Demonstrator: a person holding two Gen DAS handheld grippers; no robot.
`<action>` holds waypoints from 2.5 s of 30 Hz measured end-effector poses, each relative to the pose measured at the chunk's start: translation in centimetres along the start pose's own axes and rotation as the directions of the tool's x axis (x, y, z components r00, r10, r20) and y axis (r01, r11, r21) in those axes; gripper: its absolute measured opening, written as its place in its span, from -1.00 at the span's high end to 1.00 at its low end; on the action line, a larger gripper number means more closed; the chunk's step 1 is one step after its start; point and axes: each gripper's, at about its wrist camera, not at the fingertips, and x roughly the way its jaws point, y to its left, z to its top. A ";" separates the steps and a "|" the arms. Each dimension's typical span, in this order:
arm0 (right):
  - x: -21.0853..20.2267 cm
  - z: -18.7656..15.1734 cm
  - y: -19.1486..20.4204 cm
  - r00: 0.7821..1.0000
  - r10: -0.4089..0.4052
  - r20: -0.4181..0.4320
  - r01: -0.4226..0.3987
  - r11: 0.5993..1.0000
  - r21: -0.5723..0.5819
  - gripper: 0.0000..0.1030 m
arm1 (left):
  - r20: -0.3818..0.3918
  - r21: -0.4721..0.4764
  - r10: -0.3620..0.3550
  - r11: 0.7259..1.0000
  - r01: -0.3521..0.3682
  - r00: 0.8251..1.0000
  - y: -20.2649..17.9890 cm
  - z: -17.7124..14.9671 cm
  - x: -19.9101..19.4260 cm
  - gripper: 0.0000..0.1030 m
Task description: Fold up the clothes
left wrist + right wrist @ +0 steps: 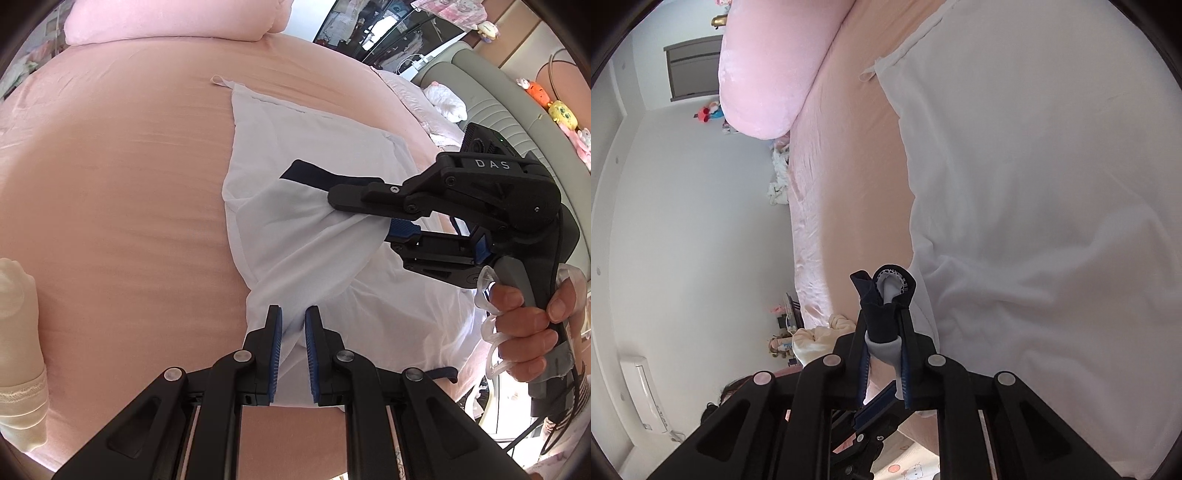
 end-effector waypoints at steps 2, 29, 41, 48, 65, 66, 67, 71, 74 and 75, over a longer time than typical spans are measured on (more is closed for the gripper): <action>-0.9 -0.3 -0.3 1.000 -0.007 0.014 0.007 1.000 0.005 0.77 | -0.010 0.011 0.001 1.000 -0.001 1.000 -0.2 -0.1 0.1 0.79; -1.4 0.5 2.5 0.900 -0.426 -0.086 0.351 0.830 -0.434 0.01 | -0.083 0.283 0.346 0.907 -0.310 0.935 -1.8 -2.1 1.7 0.75; 3.6 3.1 3.1 0.791 -0.541 -0.286 0.356 0.787 -0.504 0.01 | -0.130 0.329 0.327 0.905 -0.271 0.936 -1.7 -1.3 3.3 0.74; 4.4 5.3 4.3 0.821 -0.467 -0.328 0.283 0.832 -0.477 0.01 | -0.111 0.301 0.208 0.939 -0.167 0.972 -1.7 -2.2 2.7 0.74; 7.1 4.4 2.2 0.779 -0.511 -0.365 0.320 0.823 -0.470 0.01 | 0.073 0.494 0.350 0.801 -0.339 0.934 -5.2 -4.5 2.0 0.03; 7.1 4.2 2.2 0.780 -0.513 -0.357 0.322 0.819 -0.474 0.01 | 0.090 0.504 0.369 0.784 -0.362 0.925 -5.4 -4.6 2.4 0.02; 7.0 4.1 2.3 0.783 -0.516 -0.348 0.323 0.815 -0.481 0.02 | 0.079 0.510 0.378 0.780 -0.363 0.923 -5.4 -4.6 2.9 0.02; 7.0 3.5 3.0 0.774 -0.553 -0.308 0.341 0.774 -0.534 0.41 | -0.018 0.455 0.382 0.826 -0.333 0.924 -4.0 -4.0 5.0 0.03; 7.5 3.4 2.8 0.755 -0.579 -0.308 0.360 0.759 -0.543 0.55 | -0.083 0.420 0.365 0.857 -0.300 0.927 -2.9 -3.8 5.9 0.00; 7.6 3.4 2.8 0.750 -0.586 -0.309 0.363 0.753 -0.549 0.55 | -0.095 0.407 0.359 0.865 -0.293 0.928 -2.5 -3.8 6.1 -0.11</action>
